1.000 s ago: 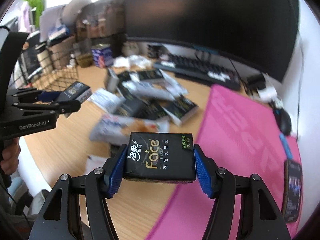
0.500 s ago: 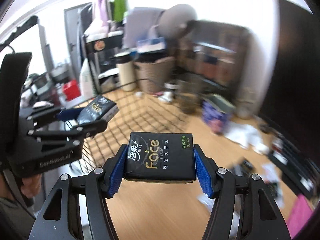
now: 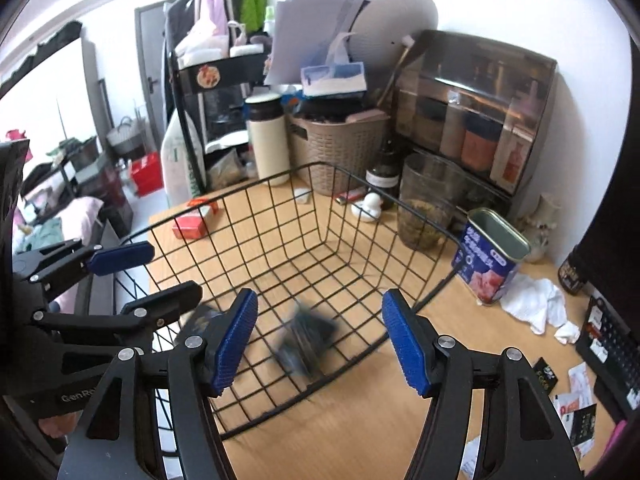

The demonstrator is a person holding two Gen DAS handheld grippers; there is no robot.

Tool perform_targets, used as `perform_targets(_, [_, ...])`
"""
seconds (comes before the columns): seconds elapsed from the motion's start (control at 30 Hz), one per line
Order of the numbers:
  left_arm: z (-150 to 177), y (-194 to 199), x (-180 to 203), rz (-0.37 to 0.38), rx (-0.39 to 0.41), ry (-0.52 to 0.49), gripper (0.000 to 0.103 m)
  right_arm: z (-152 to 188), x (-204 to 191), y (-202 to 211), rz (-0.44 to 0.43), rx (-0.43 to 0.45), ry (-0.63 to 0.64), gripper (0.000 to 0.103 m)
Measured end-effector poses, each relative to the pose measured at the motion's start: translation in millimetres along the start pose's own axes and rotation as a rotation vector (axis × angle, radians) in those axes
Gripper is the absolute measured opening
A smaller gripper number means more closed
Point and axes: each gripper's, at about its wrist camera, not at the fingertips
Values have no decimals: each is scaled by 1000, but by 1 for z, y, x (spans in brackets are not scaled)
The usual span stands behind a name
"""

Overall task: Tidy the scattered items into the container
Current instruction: 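Carry the tissue pack to the wire basket and open both tools, then return both tools to the desk and approach the Aji cracker packet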

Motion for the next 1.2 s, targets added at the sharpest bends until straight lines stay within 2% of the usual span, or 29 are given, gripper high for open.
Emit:
perform_targets(0.3, [10, 14, 64, 71, -17, -112, 66, 44, 29, 51, 42, -12, -37, 64])
perform_targets(0.5, [28, 47, 134, 200, 11, -234, 69, 99, 64, 112, 142, -7, -95, 64])
perform_targets(0.57, [38, 50, 162, 245, -5, -303, 71, 120, 79, 135, 197, -1, -128, 64])
perform_targets(0.67, [62, 45, 203, 274, -46, -390, 71, 155, 101, 164, 269, -10, -200, 64])
perform_targets(0.8, [89, 39, 241, 332, -102, -470, 71, 196, 120, 184, 324, -42, -275, 65])
perform_targets(1.0, [99, 38, 263, 327, -102, -526, 71, 244, 137, 203, 377, -78, -354, 65])
perform_targets(1.1, [87, 28, 265, 308, -101, -508, 71, 261, 144, 209, 418, -118, -370, 65])
perform_targets(1.2, [72, 19, 273, 312, -86, -493, 71, 271, 146, 207, 389, -150, -370, 65])
Point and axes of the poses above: each gripper's, at about its wrist camera, not at the fingertips, and y roughly against the way its jaws point, x to its right, z to its underside, and after that the axes turned 10 degrees about -z, right-handed
